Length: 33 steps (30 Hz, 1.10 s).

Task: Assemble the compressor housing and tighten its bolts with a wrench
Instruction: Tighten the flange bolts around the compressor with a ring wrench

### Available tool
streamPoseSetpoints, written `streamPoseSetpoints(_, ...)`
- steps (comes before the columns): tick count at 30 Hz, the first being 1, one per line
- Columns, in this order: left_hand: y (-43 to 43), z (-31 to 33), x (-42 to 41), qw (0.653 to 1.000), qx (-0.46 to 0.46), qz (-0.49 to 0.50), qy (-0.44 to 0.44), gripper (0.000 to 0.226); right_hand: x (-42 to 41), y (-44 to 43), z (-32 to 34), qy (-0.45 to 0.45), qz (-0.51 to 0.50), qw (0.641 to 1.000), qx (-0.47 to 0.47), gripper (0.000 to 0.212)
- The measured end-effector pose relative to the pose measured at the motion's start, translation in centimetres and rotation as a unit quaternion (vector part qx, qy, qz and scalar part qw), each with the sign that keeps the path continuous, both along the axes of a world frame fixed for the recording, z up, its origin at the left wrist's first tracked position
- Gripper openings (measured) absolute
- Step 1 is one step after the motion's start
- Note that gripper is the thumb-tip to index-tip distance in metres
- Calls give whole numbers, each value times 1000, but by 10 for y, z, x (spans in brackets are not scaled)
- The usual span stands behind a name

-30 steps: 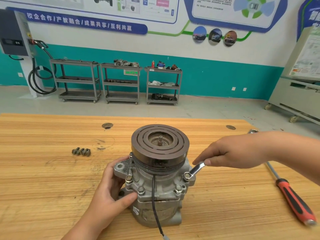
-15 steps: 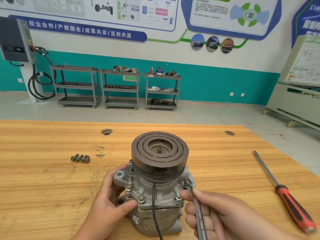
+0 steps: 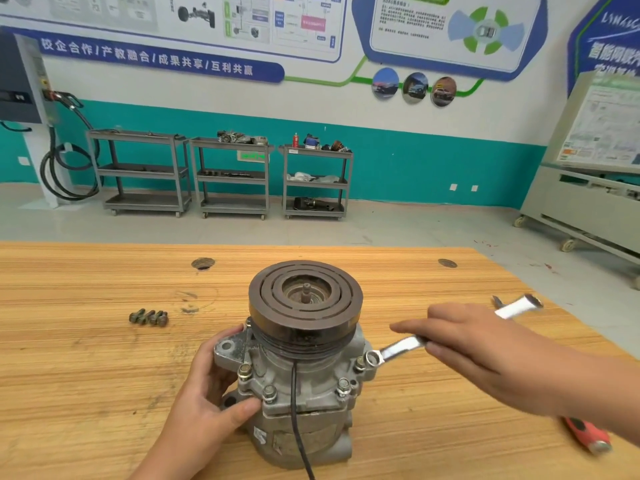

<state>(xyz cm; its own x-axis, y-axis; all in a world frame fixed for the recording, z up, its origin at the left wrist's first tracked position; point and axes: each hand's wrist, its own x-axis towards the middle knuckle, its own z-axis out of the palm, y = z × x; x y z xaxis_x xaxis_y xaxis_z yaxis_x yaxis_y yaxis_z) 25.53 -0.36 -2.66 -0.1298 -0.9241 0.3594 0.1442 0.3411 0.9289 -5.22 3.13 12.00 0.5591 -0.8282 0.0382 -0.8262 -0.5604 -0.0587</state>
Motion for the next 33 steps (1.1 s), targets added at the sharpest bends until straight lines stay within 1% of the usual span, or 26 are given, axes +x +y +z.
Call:
streamPoseSetpoints(2, 0, -1, 1, 1000, 5, 3, -27, 100, 1, -13, 7, 36, 26, 999, -21, 63)
streamPoseSetpoints(5, 0, -4, 1, 996, 22, -10, -83, 126, 7, -30, 13, 82, 64, 994, -37, 63)
streamPoseSetpoints(8, 0, -4, 0, 990, 49, 15, -134, 145, 13, -42, 16, 128, 73, 989, -20, 51)
streamPoseSetpoints(11, -1, -2, -2, 985, 66, 34, -154, 151, 16, -50, 22, 148, 70, 986, 22, 42)
streamPoseSetpoints(15, -4, -7, -2, 980, 72, 46, -182, 150, 16, -58, 23, 116, 51, 988, 90, 36)
streamPoseSetpoints(18, -7, -13, 1, 973, 97, 42, -207, 150, 14, -60, 21, 124, 49, 985, 108, 34)
streamPoseSetpoints(20, -10, -16, 2, 968, 104, 40, -226, 142, 15, -62, 22, 127, 49, 984, 117, 33)
streamPoseSetpoints(23, -11, -17, 1, 971, 105, 36, -210, 126, 21, -65, 26, 112, 38, 981, 151, 34)
streamPoseSetpoints(27, -7, -14, 0, 975, 91, 38, -198, 123, 25, -63, 32, 114, 2, 971, 209, 35)
streamPoseSetpoints(29, -6, -14, 0, 977, 83, 36, -192, 124, 23, -58, 36, 101, -47, 957, 270, 32)
streamPoseSetpoints(30, -6, -15, -1, 978, 80, 32, -189, 124, 23, -53, 37, 83, -70, 941, 320, 30)
streamPoseSetpoints(31, -6, -17, -1, 980, 77, 27, -182, 125, 21, -48, 36, 40, -87, 918, 385, 29)
streamPoseSetpoints(32, -6, -18, -2, 982, 74, 22, -172, 126, 20, -43, 33, -27, -103, 882, 459, 28)
streamPoseSetpoints(33, -6, -20, -2, 985, 71, 17, -159, 129, 21, -35, 30, -112, -117, 833, 528, 26)
